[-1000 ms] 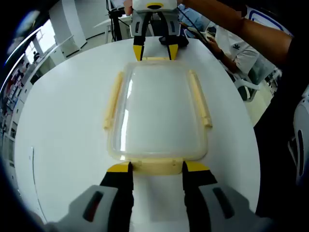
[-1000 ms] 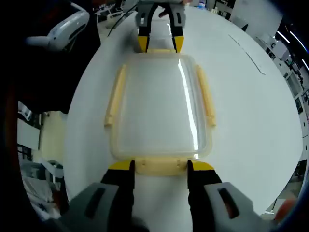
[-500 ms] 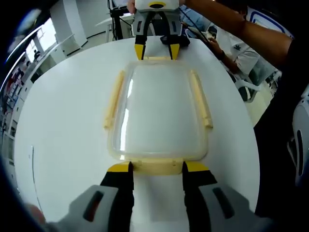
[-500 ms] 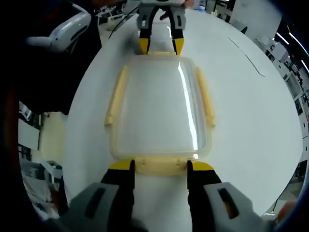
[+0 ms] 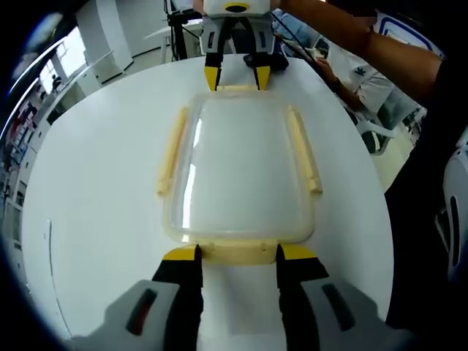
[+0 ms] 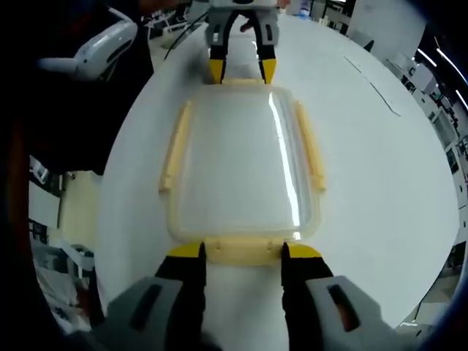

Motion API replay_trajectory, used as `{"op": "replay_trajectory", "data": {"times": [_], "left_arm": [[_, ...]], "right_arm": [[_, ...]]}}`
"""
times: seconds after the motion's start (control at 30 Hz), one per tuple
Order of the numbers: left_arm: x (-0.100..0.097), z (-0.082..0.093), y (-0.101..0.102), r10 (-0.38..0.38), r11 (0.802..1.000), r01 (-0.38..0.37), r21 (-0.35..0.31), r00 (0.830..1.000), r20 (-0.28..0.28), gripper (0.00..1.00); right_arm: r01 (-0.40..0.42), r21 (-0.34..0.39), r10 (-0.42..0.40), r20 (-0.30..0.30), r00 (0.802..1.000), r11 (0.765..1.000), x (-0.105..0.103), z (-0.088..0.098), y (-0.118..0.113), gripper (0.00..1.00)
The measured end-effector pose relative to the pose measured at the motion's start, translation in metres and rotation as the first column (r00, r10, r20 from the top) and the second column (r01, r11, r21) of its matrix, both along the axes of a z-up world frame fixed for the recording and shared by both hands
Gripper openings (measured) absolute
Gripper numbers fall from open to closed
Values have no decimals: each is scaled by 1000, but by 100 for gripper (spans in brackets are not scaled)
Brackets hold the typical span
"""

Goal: Snap each plastic latch of the storage box into its locked position after aligning the lid with the box until every specified latch is closed and the lid sits flush.

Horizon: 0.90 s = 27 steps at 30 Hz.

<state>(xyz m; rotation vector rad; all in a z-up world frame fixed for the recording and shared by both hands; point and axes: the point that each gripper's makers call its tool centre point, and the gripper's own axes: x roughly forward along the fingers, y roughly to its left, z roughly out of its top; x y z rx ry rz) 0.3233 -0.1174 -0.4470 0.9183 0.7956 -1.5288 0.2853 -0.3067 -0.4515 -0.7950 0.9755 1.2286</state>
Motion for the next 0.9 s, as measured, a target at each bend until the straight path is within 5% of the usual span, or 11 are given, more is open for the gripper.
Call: {"op": "replay_trajectory", "data": {"times": [0.9], "left_arm": [[3, -1, 1, -18, 1000, 18, 3, 1000, 5, 36]], "right_arm": [[12, -18, -12, -3, 1000, 1000, -3, -1, 4, 37]]}}
